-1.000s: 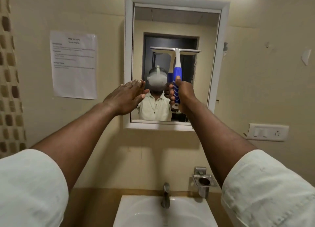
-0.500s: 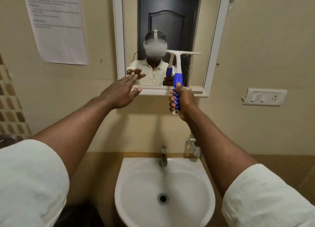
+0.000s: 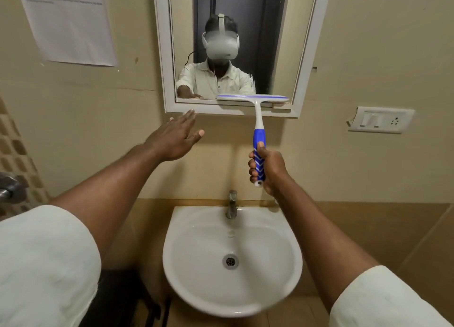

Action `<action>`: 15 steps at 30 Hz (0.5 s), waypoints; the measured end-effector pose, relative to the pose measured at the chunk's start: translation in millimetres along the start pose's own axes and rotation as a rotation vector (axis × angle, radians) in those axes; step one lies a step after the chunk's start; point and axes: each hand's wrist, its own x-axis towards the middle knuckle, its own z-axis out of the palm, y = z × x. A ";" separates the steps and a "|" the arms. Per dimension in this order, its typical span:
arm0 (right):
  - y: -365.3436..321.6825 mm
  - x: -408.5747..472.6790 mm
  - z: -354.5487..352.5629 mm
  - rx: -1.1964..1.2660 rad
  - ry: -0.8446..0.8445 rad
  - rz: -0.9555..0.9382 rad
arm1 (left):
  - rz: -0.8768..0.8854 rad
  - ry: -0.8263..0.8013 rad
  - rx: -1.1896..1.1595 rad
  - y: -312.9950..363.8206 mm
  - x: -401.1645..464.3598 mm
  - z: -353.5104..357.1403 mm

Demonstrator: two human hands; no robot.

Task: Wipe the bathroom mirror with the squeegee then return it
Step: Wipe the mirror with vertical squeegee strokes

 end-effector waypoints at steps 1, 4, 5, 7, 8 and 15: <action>1.9 -1.1 -1.0 -0.006 0.002 0.006 | -0.001 -0.005 0.001 -0.2 -1.0 1.6; 2.7 -4.0 -0.8 -0.006 0.010 0.021 | 0.000 -0.011 -0.001 -0.1 -2.3 3.7; 2.0 -4.6 0.2 -0.002 0.012 0.025 | 0.000 -0.008 -0.002 -0.4 -2.1 3.4; 0.1 -5.4 2.1 0.002 0.016 0.034 | 0.000 -0.002 -0.002 -1.0 -1.2 0.9; 0.0 -5.8 2.7 0.003 0.018 0.038 | -0.002 -0.001 -0.003 -1.7 -0.8 -0.4; -5.8 -9.3 5.5 -0.001 0.034 0.049 | 0.002 0.059 0.010 -3.0 6.2 -22.5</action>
